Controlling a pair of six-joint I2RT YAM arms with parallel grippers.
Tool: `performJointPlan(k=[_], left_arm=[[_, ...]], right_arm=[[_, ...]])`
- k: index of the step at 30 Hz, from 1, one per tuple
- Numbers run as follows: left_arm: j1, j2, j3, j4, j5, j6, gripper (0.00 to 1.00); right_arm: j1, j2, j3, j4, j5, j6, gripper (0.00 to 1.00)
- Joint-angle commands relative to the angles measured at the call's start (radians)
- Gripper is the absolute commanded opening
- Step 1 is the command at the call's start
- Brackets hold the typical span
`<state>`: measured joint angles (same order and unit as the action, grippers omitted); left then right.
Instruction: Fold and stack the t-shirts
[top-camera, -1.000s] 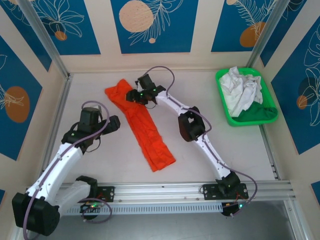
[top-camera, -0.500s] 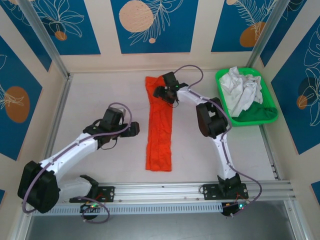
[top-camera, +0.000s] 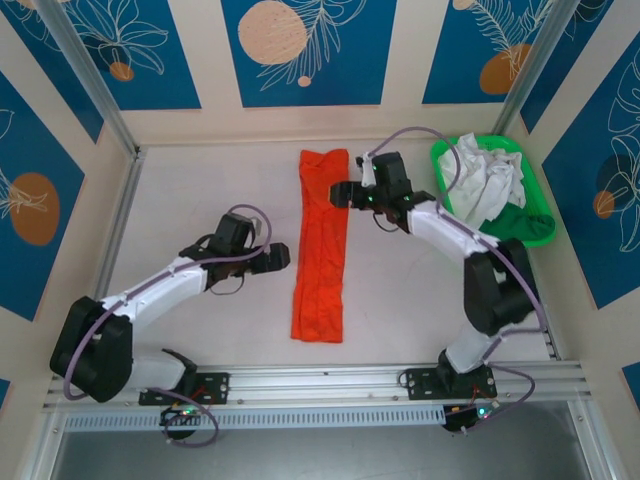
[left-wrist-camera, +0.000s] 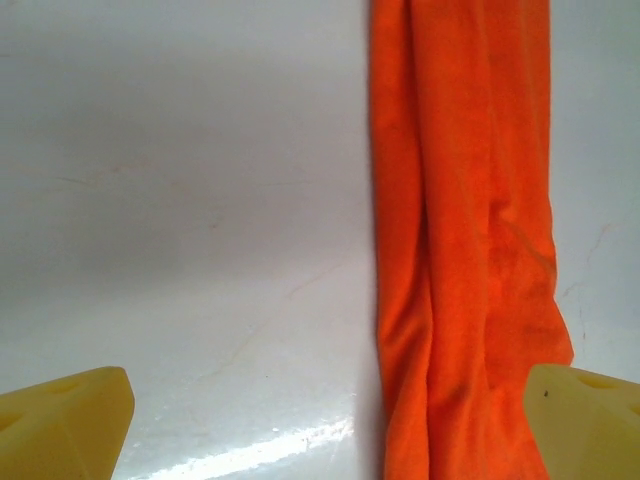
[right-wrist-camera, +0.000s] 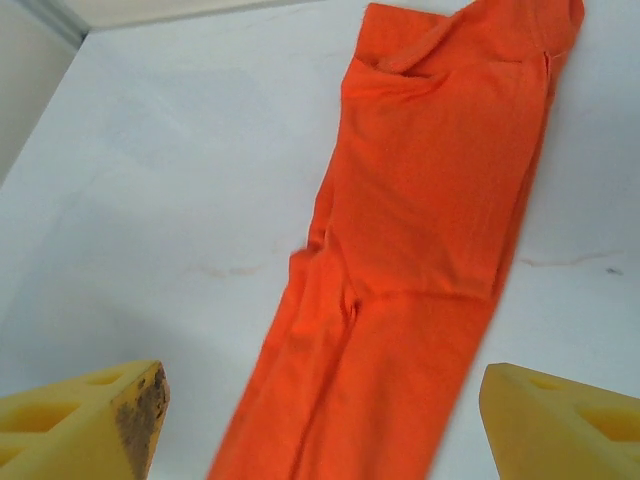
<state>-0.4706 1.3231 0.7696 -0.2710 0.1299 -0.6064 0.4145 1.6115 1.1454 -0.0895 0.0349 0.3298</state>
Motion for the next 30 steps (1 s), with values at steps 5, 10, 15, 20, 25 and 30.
performJointPlan(k=[5, 10, 15, 20, 25, 30], left_arm=[[0.113, 0.04, 0.058, 0.022, 0.088, 0.092, 1.0], [0.193, 0.061, 0.051, 0.052, 0.204, 0.133, 1.0], [0.286, 0.067, 0.008, 0.107, 0.297, 0.092, 1.0], [0.306, 0.07, -0.012, 0.109, 0.302, 0.088, 1.0], [0.313, 0.066, -0.023, 0.103, 0.296, 0.085, 1.0], [0.317, 0.059, -0.035, 0.108, 0.297, 0.081, 1.0]], right_arm=[[0.198, -0.3, -0.29, -0.033, -0.01, -0.45, 0.83], [0.415, -0.393, -0.392, -0.113, -0.034, -0.648, 0.79], [0.618, -0.354, -0.403, -0.152, -0.044, -0.683, 0.77], [0.722, -0.222, -0.362, -0.184, -0.024, -0.662, 0.7], [0.726, -0.106, -0.352, -0.214, 0.033, -0.679, 0.57], [0.708, -0.061, -0.357, -0.194, 0.063, -0.688, 0.51]])
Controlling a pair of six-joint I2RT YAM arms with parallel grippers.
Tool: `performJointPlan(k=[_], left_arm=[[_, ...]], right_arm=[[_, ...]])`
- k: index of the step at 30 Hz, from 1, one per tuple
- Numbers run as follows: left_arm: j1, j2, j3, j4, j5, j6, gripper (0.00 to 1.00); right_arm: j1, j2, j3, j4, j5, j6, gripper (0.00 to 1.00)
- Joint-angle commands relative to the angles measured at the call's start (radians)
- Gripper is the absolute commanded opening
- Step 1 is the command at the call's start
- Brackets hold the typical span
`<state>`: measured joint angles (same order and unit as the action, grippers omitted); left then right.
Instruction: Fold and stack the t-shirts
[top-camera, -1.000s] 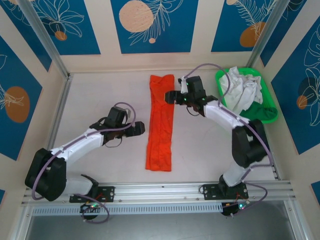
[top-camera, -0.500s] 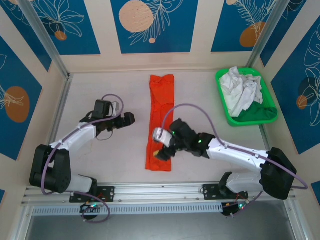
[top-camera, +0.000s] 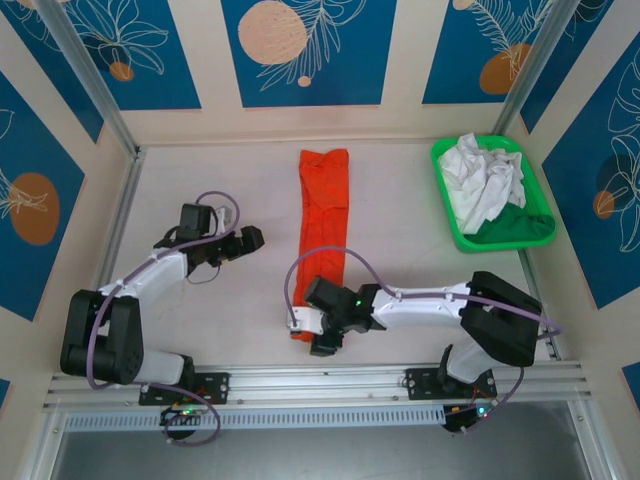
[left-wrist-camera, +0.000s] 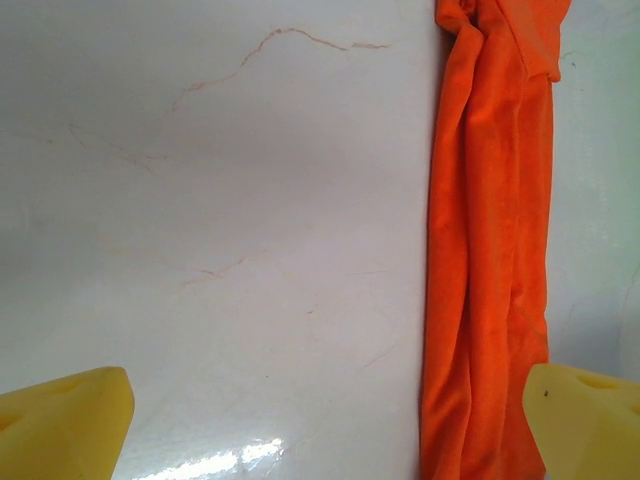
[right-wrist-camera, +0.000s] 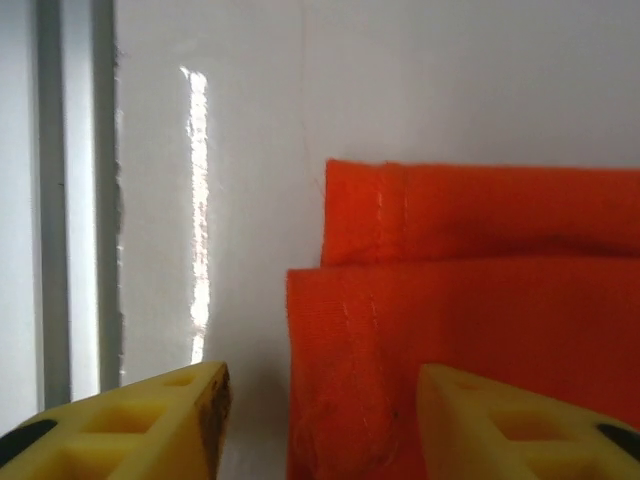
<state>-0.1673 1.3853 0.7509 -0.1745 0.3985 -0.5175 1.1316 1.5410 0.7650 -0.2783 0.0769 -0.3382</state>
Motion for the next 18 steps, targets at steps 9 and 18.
performJointPlan(k=[9, 18], left_arm=[[0.018, -0.002, -0.019, 0.011, 0.031, -0.007, 1.0], [0.019, 0.017, -0.017, 0.022, 0.04, -0.01, 1.0]], right_arm=[[0.006, 0.12, 0.082, -0.106, 0.132, -0.065, 0.42], [0.02, 0.076, 0.123, -0.22, 0.086, -0.074, 0.0]])
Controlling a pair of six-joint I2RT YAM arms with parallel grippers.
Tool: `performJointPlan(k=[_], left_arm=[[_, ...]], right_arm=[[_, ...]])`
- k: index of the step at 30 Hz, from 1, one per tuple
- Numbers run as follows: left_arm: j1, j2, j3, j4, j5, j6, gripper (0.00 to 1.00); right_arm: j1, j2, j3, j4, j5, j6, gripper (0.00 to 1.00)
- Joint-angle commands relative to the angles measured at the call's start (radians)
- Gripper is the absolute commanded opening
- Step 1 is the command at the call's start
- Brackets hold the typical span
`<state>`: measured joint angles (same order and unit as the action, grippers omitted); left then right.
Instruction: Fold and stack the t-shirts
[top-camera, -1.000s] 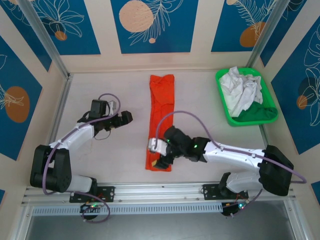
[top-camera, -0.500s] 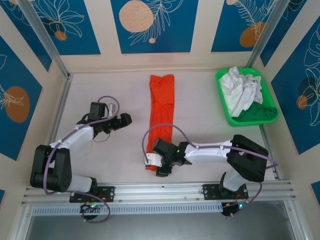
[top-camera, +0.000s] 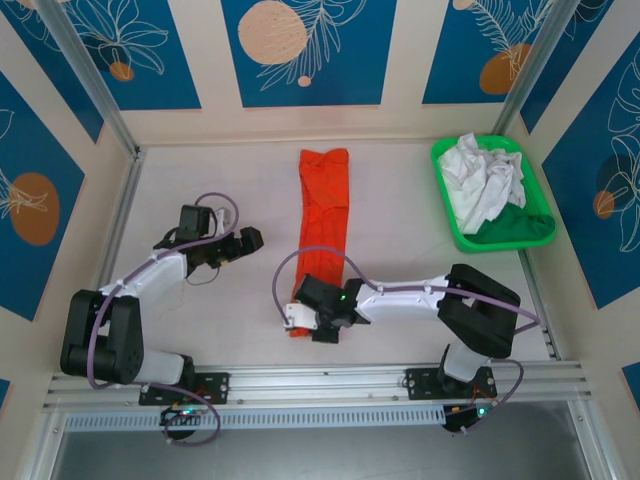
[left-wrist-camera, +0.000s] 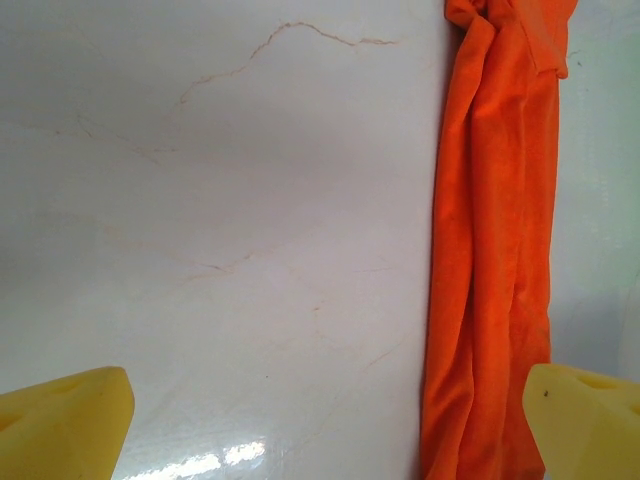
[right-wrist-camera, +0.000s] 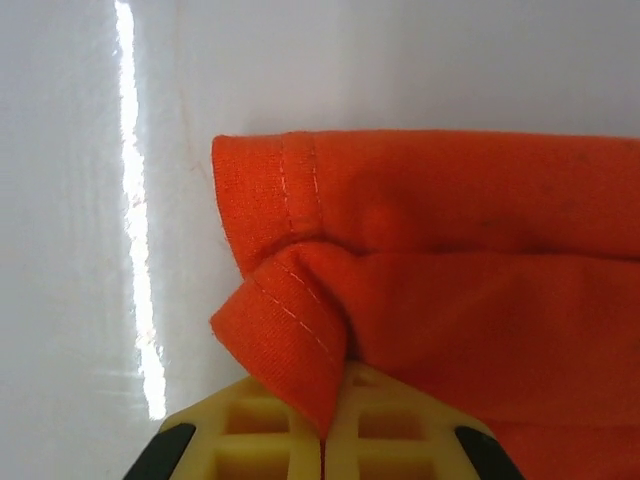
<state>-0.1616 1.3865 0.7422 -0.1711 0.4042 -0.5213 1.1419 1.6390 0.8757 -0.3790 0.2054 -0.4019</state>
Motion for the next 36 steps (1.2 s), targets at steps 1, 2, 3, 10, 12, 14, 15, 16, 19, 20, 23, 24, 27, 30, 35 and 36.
performJointPlan(k=[1, 2, 3, 10, 12, 14, 15, 16, 19, 20, 23, 24, 27, 30, 35, 36], left_arm=[[0.014, 0.019, -0.007, 0.022, 0.037, -0.01, 1.0], [0.014, 0.022, -0.007, 0.028, 0.042, -0.012, 1.0], [0.014, 0.024, -0.007, 0.034, 0.047, -0.014, 1.0], [0.013, 0.037, -0.007, 0.065, 0.061, -0.023, 1.0], [0.013, 0.037, -0.009, 0.072, 0.056, -0.023, 1.0], [0.013, 0.03, -0.013, 0.08, 0.05, -0.019, 1.0], [0.013, 0.022, -0.019, 0.086, 0.043, -0.016, 1.0], [0.013, 0.014, -0.022, 0.09, 0.037, -0.012, 1.0], [0.013, -0.008, -0.035, 0.094, 0.023, 0.002, 1.0], [0.013, -0.014, -0.038, 0.097, 0.018, 0.003, 1.0], [0.013, -0.027, -0.055, 0.109, 0.013, 0.001, 1.0], [0.013, -0.027, -0.062, 0.114, 0.01, -0.002, 1.0], [0.013, -0.022, -0.068, 0.123, 0.013, -0.012, 1.0], [0.014, -0.015, -0.06, 0.121, 0.031, -0.015, 1.0], [0.013, -0.011, -0.057, 0.124, 0.031, -0.018, 1.0], [0.012, -0.008, -0.057, 0.126, 0.031, -0.018, 1.0]], right_arm=[[0.009, -0.045, 0.018, -0.14, -0.08, -0.005, 0.0], [0.009, -0.067, 0.025, -0.162, -0.113, -0.002, 0.0], [0.01, -0.092, 0.032, -0.184, -0.154, 0.003, 0.0], [-0.027, -0.196, 0.098, -0.309, -0.205, -0.049, 0.0], [-0.06, -0.197, 0.124, -0.318, -0.189, -0.09, 0.0], [-0.103, -0.192, 0.151, -0.318, -0.173, -0.136, 0.0], [-0.132, -0.187, 0.17, -0.313, -0.162, -0.16, 0.0], [-0.158, -0.175, 0.188, -0.308, -0.156, -0.183, 0.0], [-0.228, -0.133, 0.24, -0.287, -0.137, -0.24, 0.0], [-0.247, -0.117, 0.257, -0.284, -0.136, -0.255, 0.0], [-0.308, -0.069, 0.3, -0.248, -0.151, -0.295, 0.0], [-0.327, -0.05, 0.315, -0.236, -0.154, -0.31, 0.0], [-0.381, 0.012, 0.378, -0.232, -0.153, -0.345, 0.0], [-0.431, 0.059, 0.425, -0.219, -0.169, -0.367, 0.0], [-0.479, 0.13, 0.488, -0.21, -0.184, -0.386, 0.0], [-0.485, 0.14, 0.496, -0.209, -0.183, -0.389, 0.0]])
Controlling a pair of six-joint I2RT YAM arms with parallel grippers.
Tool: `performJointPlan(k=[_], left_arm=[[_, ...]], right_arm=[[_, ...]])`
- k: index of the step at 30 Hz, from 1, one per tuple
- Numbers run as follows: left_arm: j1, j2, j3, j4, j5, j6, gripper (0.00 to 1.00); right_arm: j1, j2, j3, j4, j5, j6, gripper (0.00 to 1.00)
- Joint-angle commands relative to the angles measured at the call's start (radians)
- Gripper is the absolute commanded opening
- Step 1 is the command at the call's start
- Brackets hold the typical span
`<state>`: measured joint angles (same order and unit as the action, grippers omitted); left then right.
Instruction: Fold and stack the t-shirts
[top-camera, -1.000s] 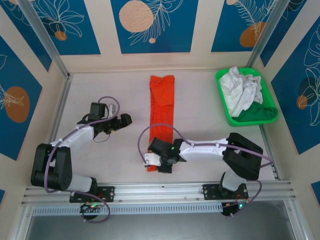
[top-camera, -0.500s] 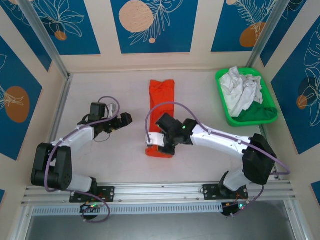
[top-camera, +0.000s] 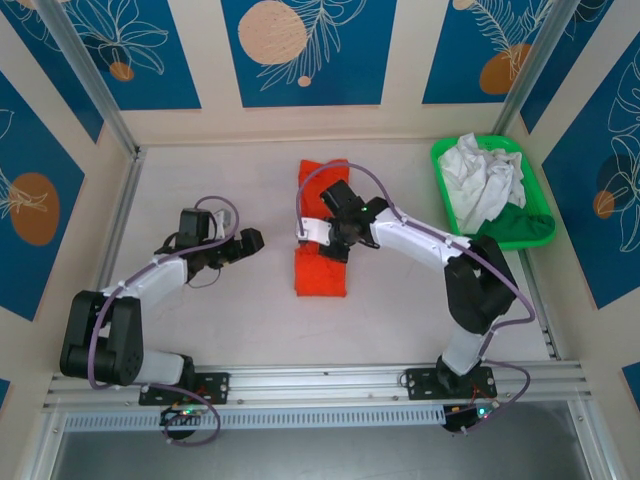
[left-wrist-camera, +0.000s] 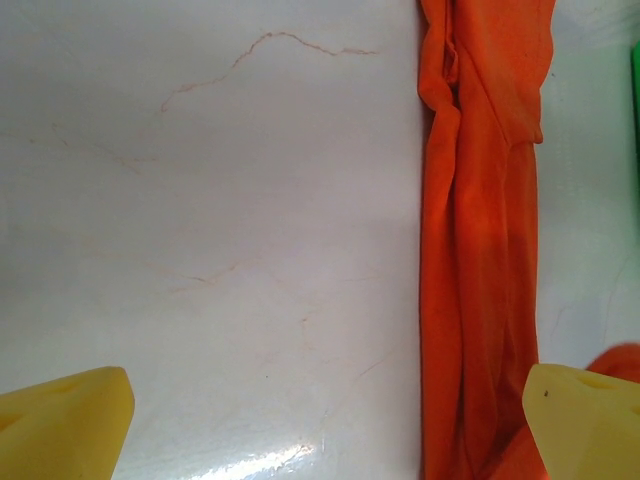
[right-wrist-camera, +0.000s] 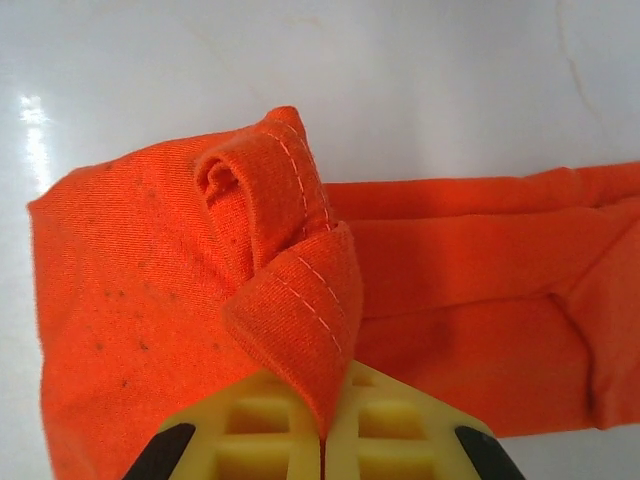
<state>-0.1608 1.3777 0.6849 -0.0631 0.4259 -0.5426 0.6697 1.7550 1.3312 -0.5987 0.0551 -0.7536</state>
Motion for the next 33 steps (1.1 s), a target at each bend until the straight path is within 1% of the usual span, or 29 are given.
performJointPlan(k=[1, 6, 17, 20, 33], left_arm=[[0.011, 0.003, 0.0, 0.02, 0.01, 0.001, 1.0], [0.011, 0.015, 0.001, 0.025, 0.016, -0.003, 1.0], [0.011, 0.033, 0.012, 0.032, 0.022, -0.011, 1.0], [0.01, 0.039, 0.016, 0.037, 0.029, -0.014, 1.0], [0.004, 0.03, 0.01, 0.033, 0.035, -0.019, 1.0]], right_arm=[[-0.019, 0.035, 0.047, 0.016, -0.033, -0.039, 0.0], [-0.044, 0.088, 0.079, 0.033, -0.038, -0.043, 0.0], [-0.086, 0.174, 0.102, 0.107, 0.001, -0.037, 0.0], [-0.103, 0.184, 0.095, 0.139, -0.016, -0.025, 0.0], [-0.119, 0.242, 0.113, 0.172, -0.014, -0.017, 0.0]])
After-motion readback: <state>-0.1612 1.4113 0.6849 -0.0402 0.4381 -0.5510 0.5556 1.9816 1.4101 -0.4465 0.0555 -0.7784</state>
